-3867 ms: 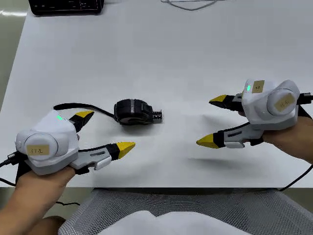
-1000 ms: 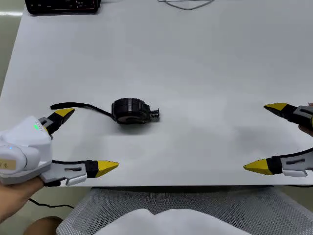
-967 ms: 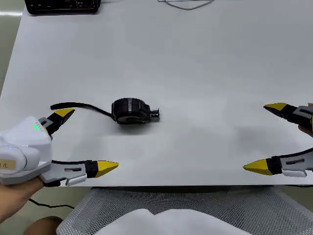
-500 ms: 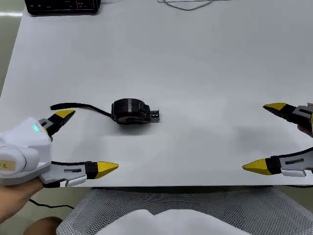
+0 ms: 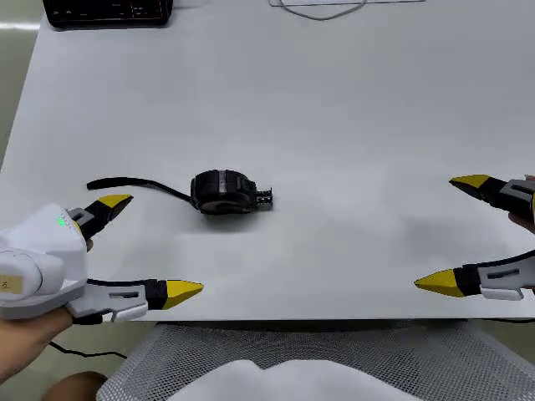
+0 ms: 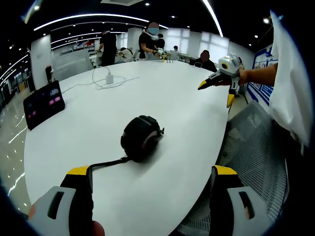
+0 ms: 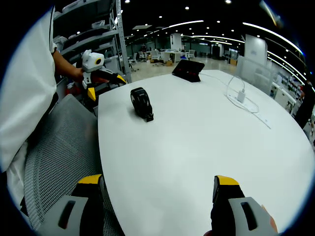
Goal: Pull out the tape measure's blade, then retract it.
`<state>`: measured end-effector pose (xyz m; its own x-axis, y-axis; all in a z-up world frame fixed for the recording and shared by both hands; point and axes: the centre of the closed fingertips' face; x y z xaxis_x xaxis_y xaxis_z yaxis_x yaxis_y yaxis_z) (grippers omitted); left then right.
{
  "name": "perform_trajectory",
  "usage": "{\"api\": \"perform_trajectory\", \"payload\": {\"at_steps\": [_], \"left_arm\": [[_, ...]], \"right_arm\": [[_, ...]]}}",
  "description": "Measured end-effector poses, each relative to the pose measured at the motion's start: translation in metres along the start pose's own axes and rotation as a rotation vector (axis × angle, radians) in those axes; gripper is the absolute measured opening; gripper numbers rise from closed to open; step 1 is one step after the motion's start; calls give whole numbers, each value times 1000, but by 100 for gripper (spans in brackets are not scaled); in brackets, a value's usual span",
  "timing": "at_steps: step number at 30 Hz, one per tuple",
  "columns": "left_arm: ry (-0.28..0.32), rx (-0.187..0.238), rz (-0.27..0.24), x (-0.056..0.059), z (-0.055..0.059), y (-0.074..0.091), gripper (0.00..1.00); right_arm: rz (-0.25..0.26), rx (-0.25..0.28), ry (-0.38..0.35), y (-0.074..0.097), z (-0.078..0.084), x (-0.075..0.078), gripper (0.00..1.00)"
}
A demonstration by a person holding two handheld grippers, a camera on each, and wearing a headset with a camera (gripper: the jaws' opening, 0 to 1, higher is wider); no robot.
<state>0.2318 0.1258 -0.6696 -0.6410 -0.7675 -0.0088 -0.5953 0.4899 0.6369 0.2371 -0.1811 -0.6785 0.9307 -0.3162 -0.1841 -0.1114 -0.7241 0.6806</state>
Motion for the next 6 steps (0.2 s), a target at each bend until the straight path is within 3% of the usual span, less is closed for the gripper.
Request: {"api": "perform_trajectory", "payload": {"at_steps": [6], "left_arm": [[1, -2, -1, -1, 1, 1, 98]], "right_arm": [[-2, -1, -1, -1, -1, -1, 90]]}}
Point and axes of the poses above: the centre of the closed fingertips' face, and the gripper's own axes: y roughly backward along the fingers, x roughly to its right, z roughly out of its underside, and after that the axes turned 8 degrees about -z, right-handed
